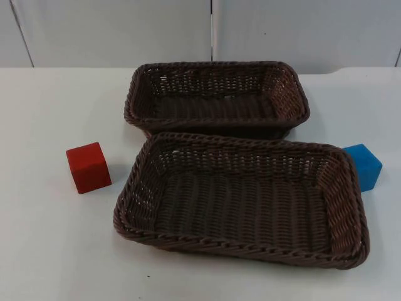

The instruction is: Pick up one cube with the left hand and place it into the upper basket. Pick up one cube with the right hand and place it into the lower basket.

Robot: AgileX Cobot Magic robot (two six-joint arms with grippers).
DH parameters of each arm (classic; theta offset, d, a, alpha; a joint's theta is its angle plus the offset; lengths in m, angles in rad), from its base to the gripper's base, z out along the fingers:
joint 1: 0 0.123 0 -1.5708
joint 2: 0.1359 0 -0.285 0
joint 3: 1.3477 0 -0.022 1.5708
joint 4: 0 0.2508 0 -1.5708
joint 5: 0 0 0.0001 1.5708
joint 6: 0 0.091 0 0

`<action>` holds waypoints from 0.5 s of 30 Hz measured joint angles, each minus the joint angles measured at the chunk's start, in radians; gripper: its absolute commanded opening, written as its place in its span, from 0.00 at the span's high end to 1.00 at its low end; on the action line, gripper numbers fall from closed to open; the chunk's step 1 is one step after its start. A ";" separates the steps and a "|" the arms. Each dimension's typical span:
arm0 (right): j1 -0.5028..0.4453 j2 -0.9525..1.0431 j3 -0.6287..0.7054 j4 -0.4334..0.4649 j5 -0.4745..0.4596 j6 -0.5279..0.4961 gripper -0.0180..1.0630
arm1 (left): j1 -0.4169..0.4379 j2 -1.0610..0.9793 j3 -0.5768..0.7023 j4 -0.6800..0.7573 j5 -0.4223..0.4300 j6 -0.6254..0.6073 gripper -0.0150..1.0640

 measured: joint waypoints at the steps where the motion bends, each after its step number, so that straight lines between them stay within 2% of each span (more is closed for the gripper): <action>1: 0.000 0.000 0.000 0.000 0.000 0.000 0.01 | 0.000 0.033 0.000 -0.020 -0.024 0.008 0.01; 12: 0.000 0.000 0.001 0.000 0.000 0.000 0.01 | 0.000 0.327 0.000 -0.236 -0.206 0.195 0.01; 15: 0.000 0.000 0.001 0.000 0.000 0.000 0.01 | 0.000 0.405 -0.005 -0.290 -0.228 0.250 0.01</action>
